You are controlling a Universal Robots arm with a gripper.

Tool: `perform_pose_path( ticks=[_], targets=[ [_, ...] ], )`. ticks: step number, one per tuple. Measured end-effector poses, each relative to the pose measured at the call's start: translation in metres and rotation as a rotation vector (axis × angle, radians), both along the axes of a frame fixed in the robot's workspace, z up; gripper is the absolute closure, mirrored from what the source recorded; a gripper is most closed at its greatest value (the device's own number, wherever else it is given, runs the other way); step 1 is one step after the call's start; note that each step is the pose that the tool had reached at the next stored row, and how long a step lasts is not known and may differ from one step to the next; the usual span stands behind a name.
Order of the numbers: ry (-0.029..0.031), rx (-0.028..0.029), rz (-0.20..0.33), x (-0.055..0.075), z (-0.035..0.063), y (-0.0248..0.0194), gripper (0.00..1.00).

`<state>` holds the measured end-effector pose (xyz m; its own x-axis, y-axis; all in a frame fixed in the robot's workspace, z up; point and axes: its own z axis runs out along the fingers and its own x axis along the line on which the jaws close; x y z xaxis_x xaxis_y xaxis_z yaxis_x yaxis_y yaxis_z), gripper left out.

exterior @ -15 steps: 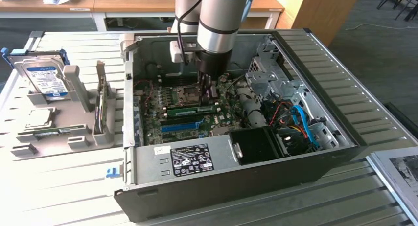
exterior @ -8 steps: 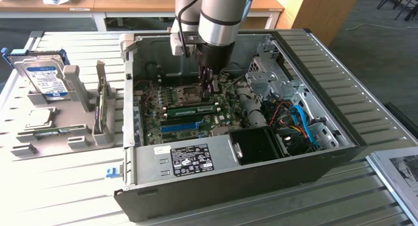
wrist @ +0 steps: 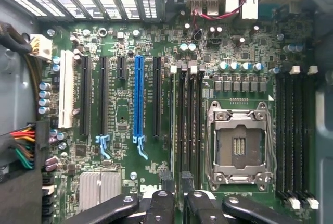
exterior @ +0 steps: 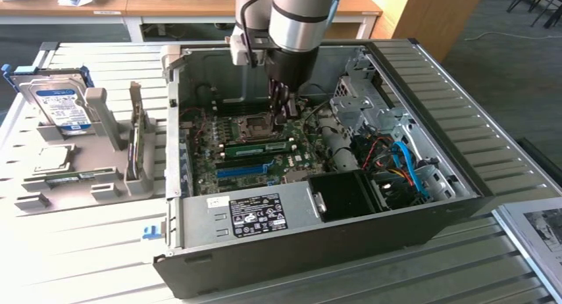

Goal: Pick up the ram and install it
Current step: 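Insert the ram into the slot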

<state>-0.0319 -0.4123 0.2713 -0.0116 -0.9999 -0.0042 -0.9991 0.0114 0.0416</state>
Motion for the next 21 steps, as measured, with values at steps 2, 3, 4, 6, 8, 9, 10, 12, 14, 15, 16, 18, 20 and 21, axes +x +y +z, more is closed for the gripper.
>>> perform_pose_path(
  ticks=[2,3,4,6,8,9,10,12,14,15,16,18,20,21],
  targets=[
    [-0.0001,0.0000,0.000,0.000,0.0031,0.0000,0.81],
    [0.0000,0.0001,0.000,0.001,0.0051,0.0000,0.81],
    [0.0000,0.0000,0.000,0.001,0.0069,0.0000,0.81],
    [0.0000,0.0001,0.000,0.001,0.0110,0.0000,0.81],
    [0.0000,0.0000,0.000,0.001,0.0150,0.0000,0.81],
    [0.0000,0.0001,0.000,0.001,0.0167,0.0000,0.81],
    [0.0000,0.0001,0.000,0.002,0.0184,0.0000,0.81],
    [0.0000,0.0000,0.000,0.002,0.0216,0.0000,0.81],
    [0.0000,0.0001,0.000,0.002,0.0251,0.0000,0.81],
    [0.0000,0.0000,0.000,0.002,0.0270,0.0000,0.81],
    [0.0000,0.0001,0.000,0.002,0.0287,0.0000,0.81],
    [0.0000,0.0001,0.000,0.003,0.0317,0.0000,0.81],
    [0.0000,0.0000,0.000,0.003,0.0341,0.0000,0.81],
    [0.0001,-0.0001,0.000,0.003,0.0353,0.0000,0.81]
  ],
)
